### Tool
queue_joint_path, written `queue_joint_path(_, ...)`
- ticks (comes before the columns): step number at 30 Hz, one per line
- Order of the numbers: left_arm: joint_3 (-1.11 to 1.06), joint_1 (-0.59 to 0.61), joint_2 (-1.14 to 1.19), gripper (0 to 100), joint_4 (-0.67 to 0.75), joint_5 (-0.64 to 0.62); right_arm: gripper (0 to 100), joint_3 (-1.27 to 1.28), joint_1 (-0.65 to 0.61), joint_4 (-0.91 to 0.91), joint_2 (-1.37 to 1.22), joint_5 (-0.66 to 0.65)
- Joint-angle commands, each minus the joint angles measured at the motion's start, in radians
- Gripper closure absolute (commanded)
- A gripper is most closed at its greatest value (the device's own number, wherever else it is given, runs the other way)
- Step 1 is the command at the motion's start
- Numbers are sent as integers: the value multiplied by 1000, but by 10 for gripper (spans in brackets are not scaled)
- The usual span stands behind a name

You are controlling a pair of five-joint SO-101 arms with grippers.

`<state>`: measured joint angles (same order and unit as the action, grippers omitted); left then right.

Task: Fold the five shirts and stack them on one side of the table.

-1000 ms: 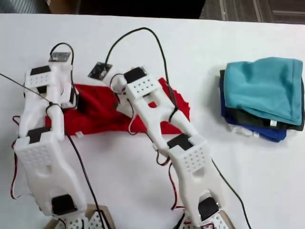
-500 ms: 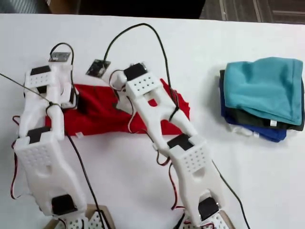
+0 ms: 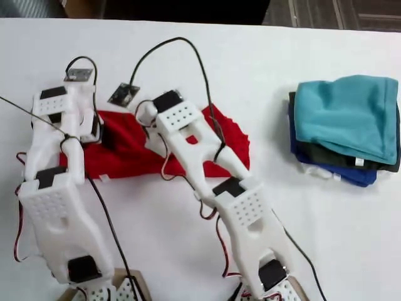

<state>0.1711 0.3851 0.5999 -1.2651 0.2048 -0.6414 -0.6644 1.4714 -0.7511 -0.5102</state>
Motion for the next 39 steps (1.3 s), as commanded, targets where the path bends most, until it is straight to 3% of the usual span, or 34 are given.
queue_joint_path(1, -2, -11, 5, 752, 25, 0, 978, -86, -12, 15, 93, 9)
queue_joint_path(8, -2, -11, 5, 752, 25, -5, 975, -153, 101, 45, 278, 11)
queue_joint_path(14, 24, -11, -8, 749, 6, -66, 930, -147, 225, 222, 374, 11)
queue_joint_path(18, 211, -14, -8, 749, -199, -91, 816, -101, 246, 240, 447, 9)
queue_joint_path(21, 398, 26, -8, 748, -376, -44, 801, -40, 255, 240, 516, 12)
queue_joint_path(25, 598, 157, 5, 747, -474, 58, 801, 78, 311, 226, 601, 46)
queue_joint_path(29, 610, 262, 14, 747, -473, 157, 801, 235, 371, 206, 670, 44)
queue_joint_path(39, 651, 249, 219, 706, -470, 141, 801, 703, 398, -21, 926, 37)
